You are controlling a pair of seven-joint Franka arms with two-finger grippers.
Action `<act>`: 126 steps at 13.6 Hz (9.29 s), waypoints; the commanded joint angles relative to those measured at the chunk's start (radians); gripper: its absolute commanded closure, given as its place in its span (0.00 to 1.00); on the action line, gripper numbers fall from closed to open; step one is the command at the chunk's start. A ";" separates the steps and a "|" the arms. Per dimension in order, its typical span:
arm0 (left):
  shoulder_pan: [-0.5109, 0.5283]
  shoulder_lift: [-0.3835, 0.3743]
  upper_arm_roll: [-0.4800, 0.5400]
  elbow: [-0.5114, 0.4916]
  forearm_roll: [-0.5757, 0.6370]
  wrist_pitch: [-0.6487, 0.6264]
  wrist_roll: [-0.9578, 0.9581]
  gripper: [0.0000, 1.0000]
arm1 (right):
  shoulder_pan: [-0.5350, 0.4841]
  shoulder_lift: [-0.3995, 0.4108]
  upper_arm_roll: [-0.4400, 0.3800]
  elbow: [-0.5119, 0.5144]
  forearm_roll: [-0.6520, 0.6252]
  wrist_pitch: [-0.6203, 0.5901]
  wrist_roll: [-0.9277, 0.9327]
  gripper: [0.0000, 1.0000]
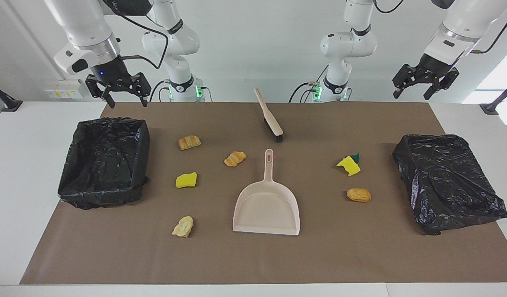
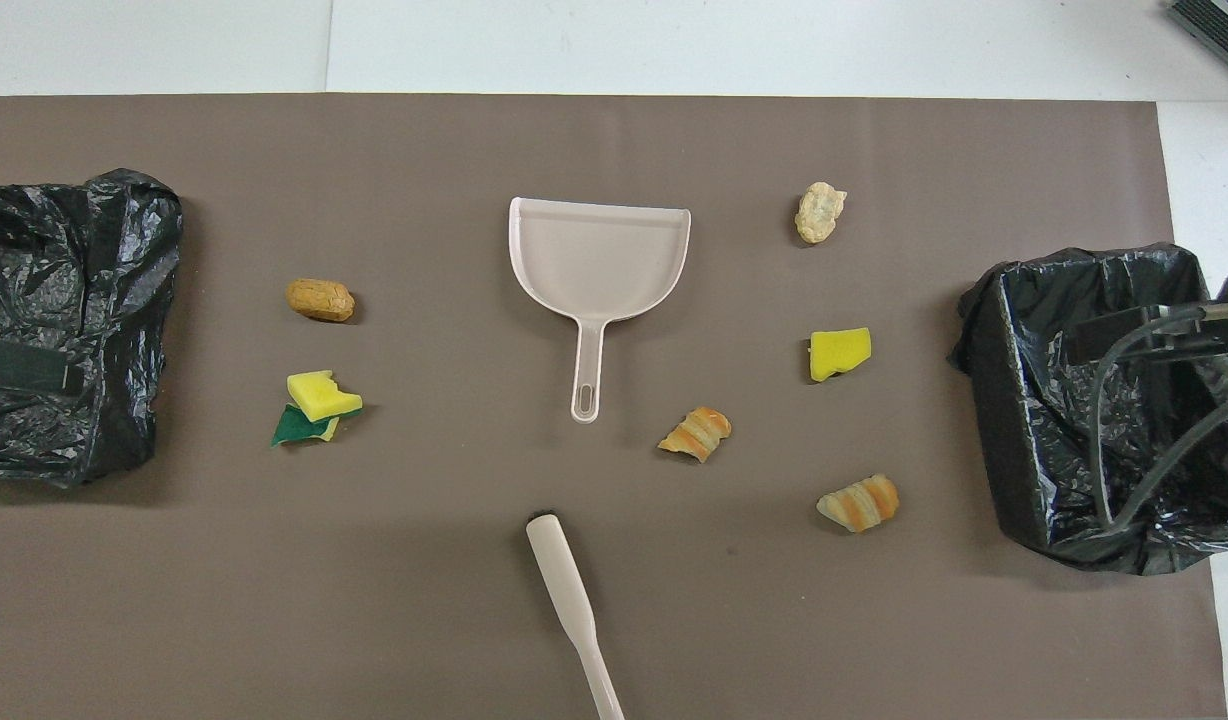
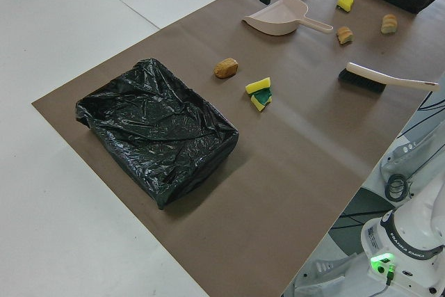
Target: Sweep and dump trash in bin
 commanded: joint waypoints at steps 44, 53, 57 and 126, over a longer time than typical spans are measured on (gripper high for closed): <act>-1.057 -0.027 -0.015 -0.800 -0.133 0.690 -1.394 0.00 | -0.010 0.005 0.005 0.014 0.003 -0.013 0.020 0.00; -1.094 0.032 -0.014 -0.798 -0.133 0.721 -1.440 0.14 | -0.005 0.000 0.003 0.009 0.004 -0.025 0.019 0.00; -1.069 0.018 -0.012 -0.792 -0.133 0.706 -1.424 0.49 | 0.004 0.011 0.034 0.008 0.003 -0.034 0.020 0.00; -0.104 0.075 -0.005 -0.566 0.199 0.449 -0.135 1.00 | 0.206 0.318 0.249 -0.250 -0.071 0.535 -0.817 1.00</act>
